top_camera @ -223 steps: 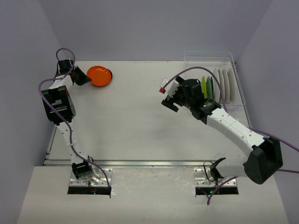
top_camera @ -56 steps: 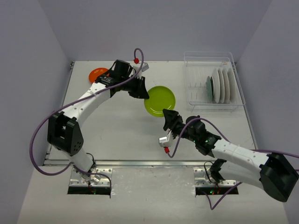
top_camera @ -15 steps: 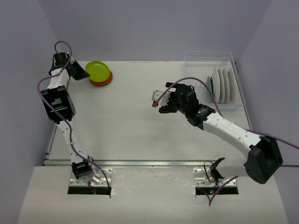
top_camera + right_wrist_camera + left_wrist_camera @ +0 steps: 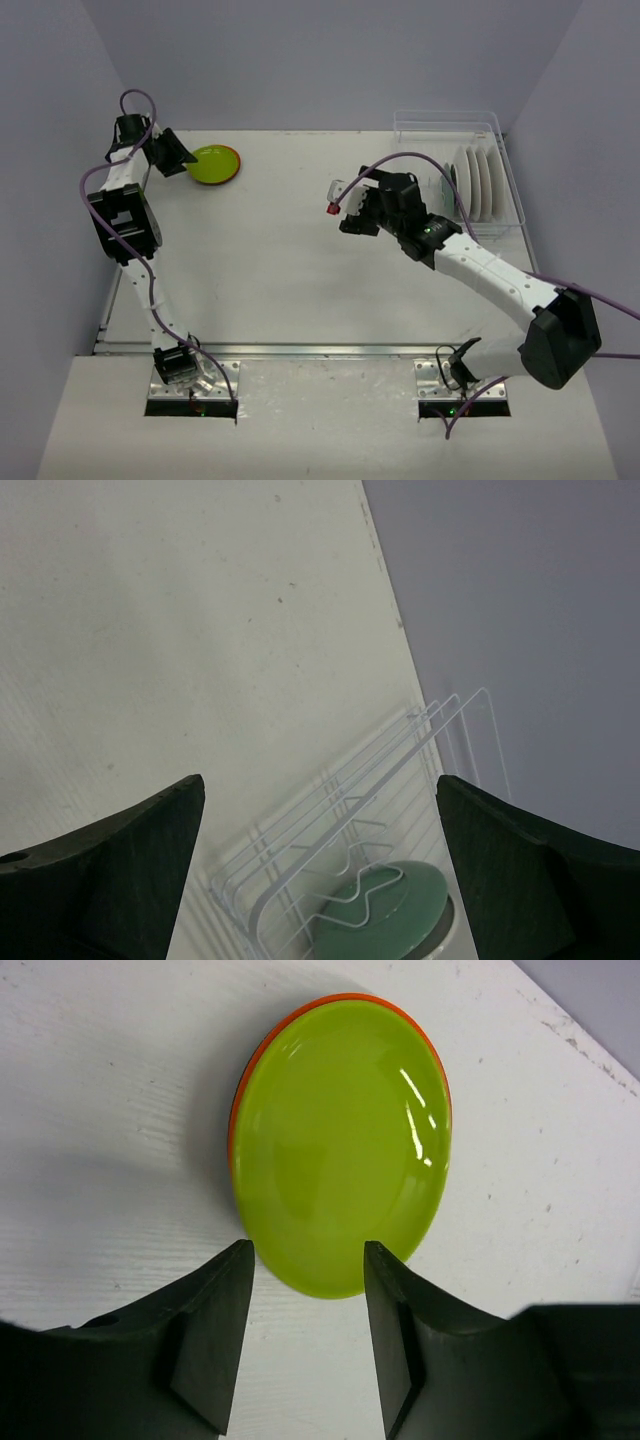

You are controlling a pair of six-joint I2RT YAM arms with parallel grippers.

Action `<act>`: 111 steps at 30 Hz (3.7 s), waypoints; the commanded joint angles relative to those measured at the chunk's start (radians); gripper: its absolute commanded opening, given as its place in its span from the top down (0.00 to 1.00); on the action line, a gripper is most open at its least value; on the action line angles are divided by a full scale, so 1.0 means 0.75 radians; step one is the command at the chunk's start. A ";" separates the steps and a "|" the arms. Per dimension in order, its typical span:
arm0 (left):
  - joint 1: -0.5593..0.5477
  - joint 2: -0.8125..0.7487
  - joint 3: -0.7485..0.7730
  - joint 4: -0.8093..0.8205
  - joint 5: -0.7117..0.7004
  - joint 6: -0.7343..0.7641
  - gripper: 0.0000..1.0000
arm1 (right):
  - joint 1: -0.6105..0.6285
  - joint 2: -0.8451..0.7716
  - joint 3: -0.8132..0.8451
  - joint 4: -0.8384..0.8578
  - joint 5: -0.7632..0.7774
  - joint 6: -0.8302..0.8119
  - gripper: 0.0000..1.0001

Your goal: Unload the plates from the dish rack

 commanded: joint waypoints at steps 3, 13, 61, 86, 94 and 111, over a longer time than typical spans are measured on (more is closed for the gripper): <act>-0.060 -0.278 -0.091 0.051 -0.126 0.135 0.53 | -0.105 0.048 0.233 -0.094 0.003 0.290 0.01; -0.443 -0.892 -0.556 0.245 -0.656 0.473 0.48 | -0.475 0.219 0.583 -0.453 -0.083 0.805 0.05; -0.790 -1.303 -0.890 0.296 -0.838 0.450 0.47 | -0.788 0.583 0.670 -0.518 0.135 1.034 0.66; -0.807 -1.321 -0.905 0.309 -0.859 0.442 0.47 | -0.821 0.618 0.719 -0.523 0.034 1.033 0.94; -0.807 -1.319 -0.910 0.313 -0.850 0.429 0.46 | -0.871 0.604 0.812 -0.587 -0.019 1.033 1.00; -0.807 -1.327 -0.901 0.293 -0.814 0.422 0.23 | -0.883 0.537 1.041 -0.796 -0.372 1.118 1.00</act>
